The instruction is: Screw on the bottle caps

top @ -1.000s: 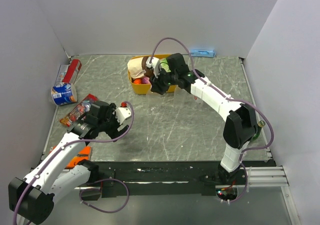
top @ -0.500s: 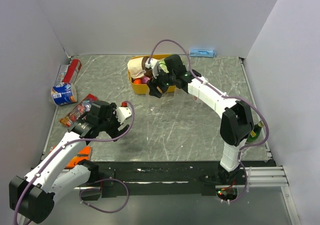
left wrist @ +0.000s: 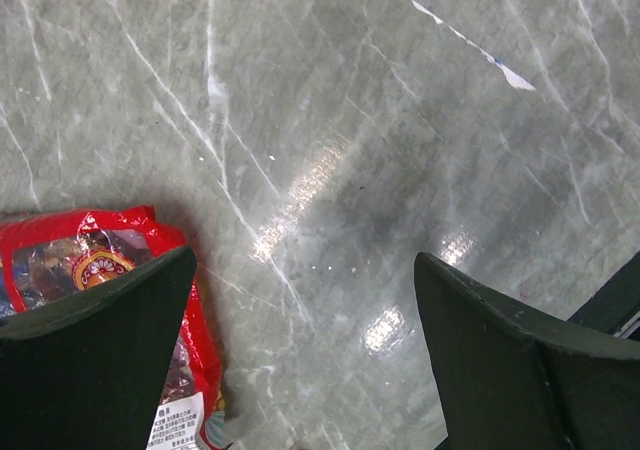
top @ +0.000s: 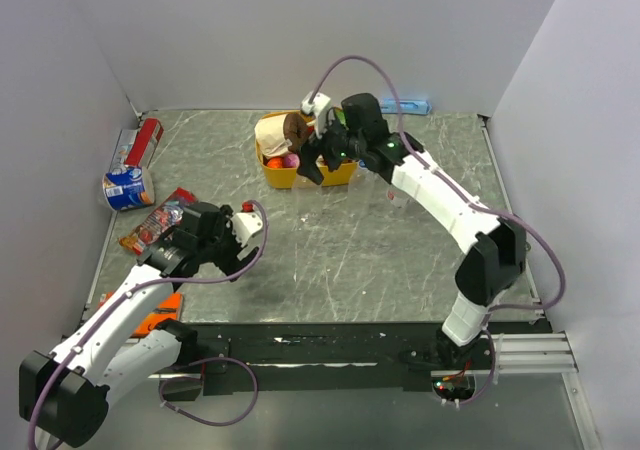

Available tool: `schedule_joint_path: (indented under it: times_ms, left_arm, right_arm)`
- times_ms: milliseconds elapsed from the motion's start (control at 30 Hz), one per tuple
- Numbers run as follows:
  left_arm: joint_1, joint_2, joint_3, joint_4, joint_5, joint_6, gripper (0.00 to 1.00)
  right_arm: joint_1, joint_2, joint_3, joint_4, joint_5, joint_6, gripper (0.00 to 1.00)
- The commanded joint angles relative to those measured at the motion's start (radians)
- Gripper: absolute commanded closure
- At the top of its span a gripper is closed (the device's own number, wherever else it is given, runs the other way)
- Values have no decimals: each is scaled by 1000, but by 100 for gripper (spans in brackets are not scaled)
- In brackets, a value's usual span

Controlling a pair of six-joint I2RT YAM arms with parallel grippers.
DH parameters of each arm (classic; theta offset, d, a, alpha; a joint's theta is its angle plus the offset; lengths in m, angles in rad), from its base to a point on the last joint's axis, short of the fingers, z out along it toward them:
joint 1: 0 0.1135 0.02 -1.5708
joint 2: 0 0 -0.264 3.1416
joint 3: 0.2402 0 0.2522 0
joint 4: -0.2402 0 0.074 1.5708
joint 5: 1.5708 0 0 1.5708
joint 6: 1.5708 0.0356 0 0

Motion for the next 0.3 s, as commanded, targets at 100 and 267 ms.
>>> schedule_joint_path:
  times_ms: [100, 267]
  left_arm:
    - [8, 5, 18, 142, -73, -175, 4]
    - [12, 44, 55, 237, -104, -326, 4]
  right_arm:
    - [27, -152, 52, -56, 464, 279, 0]
    - [31, -204, 23, -113, 515, 196, 0]
